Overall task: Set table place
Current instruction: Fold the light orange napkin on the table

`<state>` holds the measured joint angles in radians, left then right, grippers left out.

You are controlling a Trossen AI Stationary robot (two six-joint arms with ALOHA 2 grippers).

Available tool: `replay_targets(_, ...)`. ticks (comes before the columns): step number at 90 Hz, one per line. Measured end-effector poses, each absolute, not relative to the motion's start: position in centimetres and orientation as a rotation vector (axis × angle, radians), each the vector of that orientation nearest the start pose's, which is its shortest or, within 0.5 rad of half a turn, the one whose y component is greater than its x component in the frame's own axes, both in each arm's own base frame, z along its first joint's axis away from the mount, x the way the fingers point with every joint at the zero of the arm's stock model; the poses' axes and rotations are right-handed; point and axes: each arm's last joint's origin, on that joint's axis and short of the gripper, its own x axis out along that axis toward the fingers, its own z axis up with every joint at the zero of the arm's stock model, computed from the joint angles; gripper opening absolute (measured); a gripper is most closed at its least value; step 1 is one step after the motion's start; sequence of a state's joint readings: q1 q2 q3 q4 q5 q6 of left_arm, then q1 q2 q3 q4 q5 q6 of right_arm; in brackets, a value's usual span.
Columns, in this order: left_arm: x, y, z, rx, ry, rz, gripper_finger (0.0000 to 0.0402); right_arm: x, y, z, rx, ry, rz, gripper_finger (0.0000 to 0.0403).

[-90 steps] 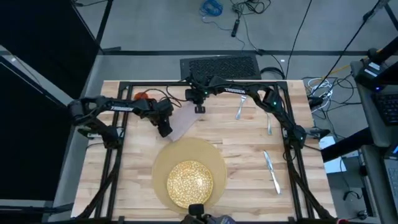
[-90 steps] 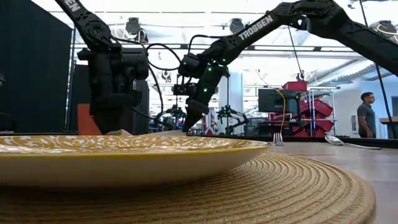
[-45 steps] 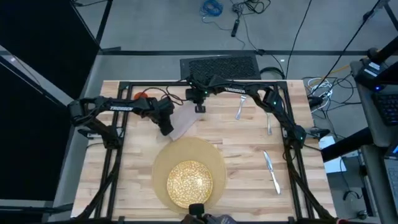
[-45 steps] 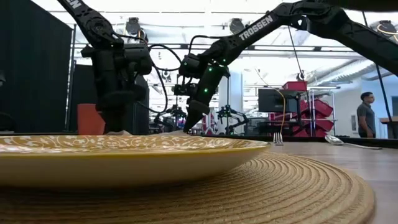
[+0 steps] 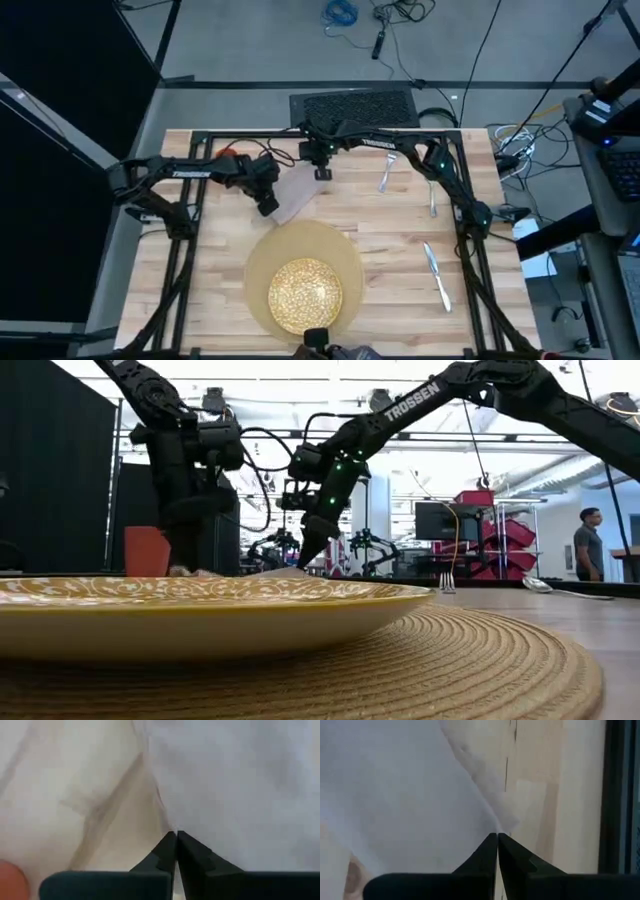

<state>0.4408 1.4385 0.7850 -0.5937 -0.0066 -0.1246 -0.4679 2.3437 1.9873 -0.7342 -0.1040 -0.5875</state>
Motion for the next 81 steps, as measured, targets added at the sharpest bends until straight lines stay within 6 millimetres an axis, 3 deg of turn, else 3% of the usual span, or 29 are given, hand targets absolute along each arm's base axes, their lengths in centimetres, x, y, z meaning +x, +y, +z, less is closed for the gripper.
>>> replay_targets(12,22.3,10.5,18.8,-0.363,1.139,0.464,0.0000,44.9,-22.2,18.4,-0.209,1.083,-0.015,0.0000)
replay_targets(32,22.2,10.4,18.9,-0.365,1.137,0.457,0.0000,45.2,-21.4,18.3,-0.230,1.092,0.020,0.0013)
replay_targets(62,22.2,10.3,18.8,-0.369,1.148,0.454,0.0000,45.9,-20.9,18.5,-0.204,1.029,0.027,0.0171)
replay_targets(81,22.1,10.3,18.7,-0.371,1.161,0.453,0.0000,45.9,-21.1,17.6,-0.177,1.045,0.019,0.0208)
